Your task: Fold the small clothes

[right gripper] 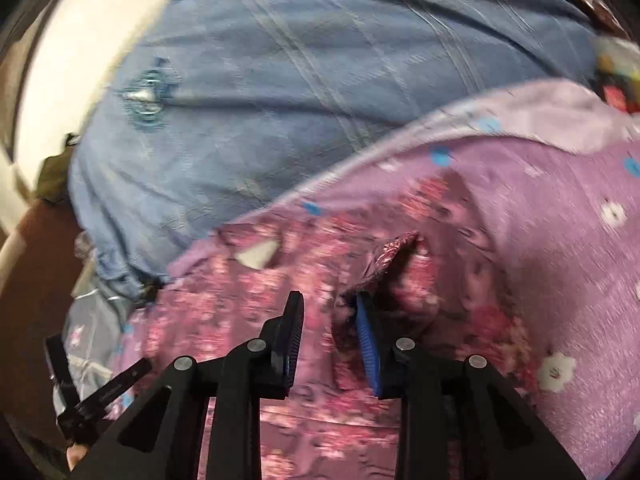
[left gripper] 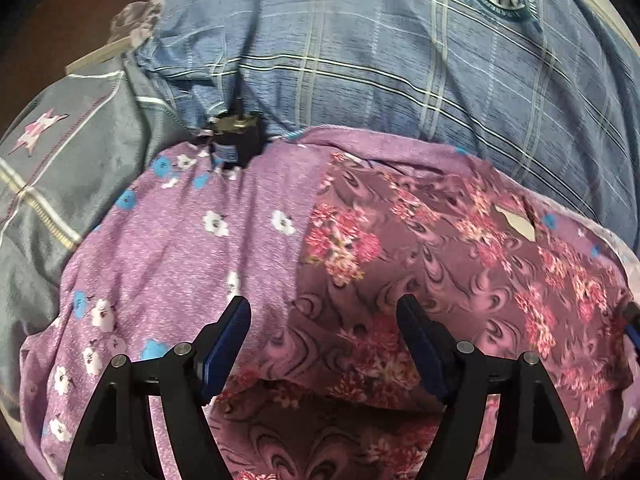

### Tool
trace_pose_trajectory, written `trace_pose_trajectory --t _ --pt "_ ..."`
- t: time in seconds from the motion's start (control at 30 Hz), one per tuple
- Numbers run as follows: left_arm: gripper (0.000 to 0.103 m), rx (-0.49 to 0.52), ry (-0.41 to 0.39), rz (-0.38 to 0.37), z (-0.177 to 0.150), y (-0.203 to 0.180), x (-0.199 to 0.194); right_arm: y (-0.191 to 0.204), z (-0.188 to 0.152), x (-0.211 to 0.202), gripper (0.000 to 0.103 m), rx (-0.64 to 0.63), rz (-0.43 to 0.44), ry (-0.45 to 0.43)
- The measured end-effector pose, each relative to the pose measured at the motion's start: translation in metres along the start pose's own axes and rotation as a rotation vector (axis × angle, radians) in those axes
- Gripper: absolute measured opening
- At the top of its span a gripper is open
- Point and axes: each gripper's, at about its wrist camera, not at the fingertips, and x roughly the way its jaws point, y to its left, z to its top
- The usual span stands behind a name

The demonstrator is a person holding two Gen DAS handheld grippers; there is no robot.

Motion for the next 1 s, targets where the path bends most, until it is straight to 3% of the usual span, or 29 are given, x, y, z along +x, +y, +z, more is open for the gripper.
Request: trace_pose_trajectory --t 0.03,0.07,0.1,0.13,0.2,0.27,0.33,0.4,0.53,0.6,0.7,0.9,1.0 --pt "0.075 0.033 0.038 0.014 -0.004 -0.002 0.007 0.001 -0.004 0.012 0.034 -0.008 -0.029 0.045" --pt "0.076 0.07 0.093 0.039 -0.008 -0.006 0.017 -0.004 -0.011 0.033 0.038 -0.007 -0.081 0.145" --pt "0.078 0.091 0.126 0.057 -0.011 -0.006 0.024 -0.004 -0.012 0.042 0.038 -0.017 -0.109 0.147" --pt "0.078 0.077 0.091 0.048 -0.013 -0.002 0.021 0.002 -0.011 0.037 0.037 -0.028 -0.11 0.104" --pt "0.076 0.058 0.101 0.029 -0.011 0.004 0.015 0.003 -0.005 0.028 0.036 -0.012 -0.112 0.134" --pt "0.077 0.048 0.089 0.017 -0.011 0.013 0.01 -0.003 -0.003 0.007 0.037 0.017 -0.14 0.055" --pt "0.076 0.038 0.076 0.048 -0.012 0.025 0.004 -0.003 0.0 -0.012 0.04 -0.013 -0.216 -0.026" --pt "0.076 0.031 0.059 0.04 -0.016 0.035 -0.008 -0.004 -0.002 -0.026 0.04 -0.045 -0.23 -0.068" --pt "0.076 0.033 0.02 0.043 -0.039 0.06 -0.052 -0.018 -0.014 -0.06 0.041 0.025 -0.148 -0.047" --pt "0.076 0.031 0.006 0.03 -0.062 0.075 -0.076 -0.023 -0.024 -0.08 0.054 0.06 -0.101 -0.034" --pt "0.076 0.045 0.031 -0.013 -0.117 0.103 -0.115 -0.031 -0.058 -0.123 0.066 0.071 -0.055 -0.029" --pt "0.075 0.06 0.098 -0.096 -0.197 0.138 -0.168 -0.044 -0.132 -0.186 0.068 0.053 0.029 0.076" --pt "0.074 0.041 0.117 -0.178 -0.224 0.147 -0.185 -0.053 -0.166 -0.207 0.069 0.072 0.037 0.14"
